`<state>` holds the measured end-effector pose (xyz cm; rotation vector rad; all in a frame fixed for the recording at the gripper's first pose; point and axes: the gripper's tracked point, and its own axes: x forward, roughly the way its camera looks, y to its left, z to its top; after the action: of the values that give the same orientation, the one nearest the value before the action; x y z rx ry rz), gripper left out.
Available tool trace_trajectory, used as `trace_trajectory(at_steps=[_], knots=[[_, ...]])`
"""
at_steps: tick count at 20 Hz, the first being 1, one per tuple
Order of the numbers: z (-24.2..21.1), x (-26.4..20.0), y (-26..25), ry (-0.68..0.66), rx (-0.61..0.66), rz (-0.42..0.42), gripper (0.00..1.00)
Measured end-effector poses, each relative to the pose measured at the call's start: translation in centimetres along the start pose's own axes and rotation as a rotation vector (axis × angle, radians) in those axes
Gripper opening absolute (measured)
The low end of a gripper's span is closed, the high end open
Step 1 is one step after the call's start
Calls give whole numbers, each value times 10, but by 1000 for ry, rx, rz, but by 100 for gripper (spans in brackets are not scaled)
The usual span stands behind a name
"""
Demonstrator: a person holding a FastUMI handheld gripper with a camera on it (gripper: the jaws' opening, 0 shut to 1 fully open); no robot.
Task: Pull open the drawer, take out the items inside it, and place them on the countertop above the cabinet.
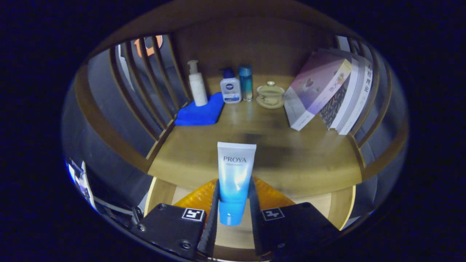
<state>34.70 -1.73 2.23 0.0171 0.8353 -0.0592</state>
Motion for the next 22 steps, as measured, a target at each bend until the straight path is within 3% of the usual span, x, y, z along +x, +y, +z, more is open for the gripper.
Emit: trace_trajectory(at_steps=[4, 16, 22], knots=[[19, 32, -6, -43, 27, -28, 44], [41, 76, -12, -123, -83, -119, 44], [37, 84, -8, -147, -135, -130, 53]])
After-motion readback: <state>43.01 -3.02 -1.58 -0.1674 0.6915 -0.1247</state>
